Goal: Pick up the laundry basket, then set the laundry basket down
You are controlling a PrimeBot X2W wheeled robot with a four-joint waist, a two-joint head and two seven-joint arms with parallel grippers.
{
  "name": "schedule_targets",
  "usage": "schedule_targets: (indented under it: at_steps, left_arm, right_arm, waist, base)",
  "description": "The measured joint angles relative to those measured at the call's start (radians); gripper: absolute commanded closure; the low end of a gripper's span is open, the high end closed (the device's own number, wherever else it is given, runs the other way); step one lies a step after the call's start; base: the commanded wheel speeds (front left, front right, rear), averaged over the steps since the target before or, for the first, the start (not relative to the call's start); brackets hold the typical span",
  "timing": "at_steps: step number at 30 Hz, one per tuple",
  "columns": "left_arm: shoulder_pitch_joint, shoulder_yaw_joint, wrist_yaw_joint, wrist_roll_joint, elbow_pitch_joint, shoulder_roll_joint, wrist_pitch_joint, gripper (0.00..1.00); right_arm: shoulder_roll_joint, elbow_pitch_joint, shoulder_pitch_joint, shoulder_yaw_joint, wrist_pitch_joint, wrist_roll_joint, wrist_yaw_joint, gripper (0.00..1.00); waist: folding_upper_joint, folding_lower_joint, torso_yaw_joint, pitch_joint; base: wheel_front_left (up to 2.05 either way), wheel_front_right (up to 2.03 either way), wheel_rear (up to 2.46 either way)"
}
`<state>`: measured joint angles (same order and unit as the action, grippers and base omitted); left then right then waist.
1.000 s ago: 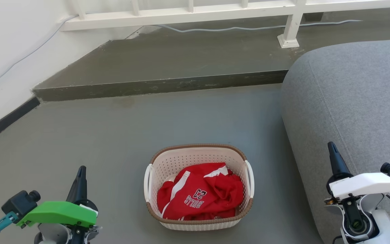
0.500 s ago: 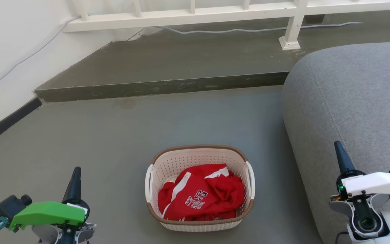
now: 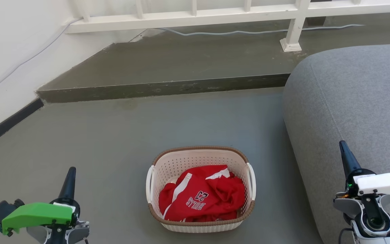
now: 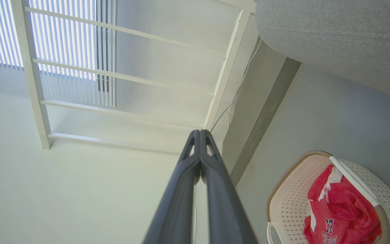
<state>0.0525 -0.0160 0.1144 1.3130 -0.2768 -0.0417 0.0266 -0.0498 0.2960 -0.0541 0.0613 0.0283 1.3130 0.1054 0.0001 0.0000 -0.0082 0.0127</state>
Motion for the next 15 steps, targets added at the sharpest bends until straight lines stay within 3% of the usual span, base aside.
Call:
schedule_targets:
  at_steps: [15]
  left_arm:
    - [0.002,-0.044,0.001,0.194,0.0,0.0,0.054,1.0]
  right_arm:
    - [0.009,-0.007,-0.001,0.05,0.053,0.195,0.009,1.0]
  waist:
    - [0.0,0.0,0.006,-0.007]
  base:
    - [0.0,0.0,0.0]
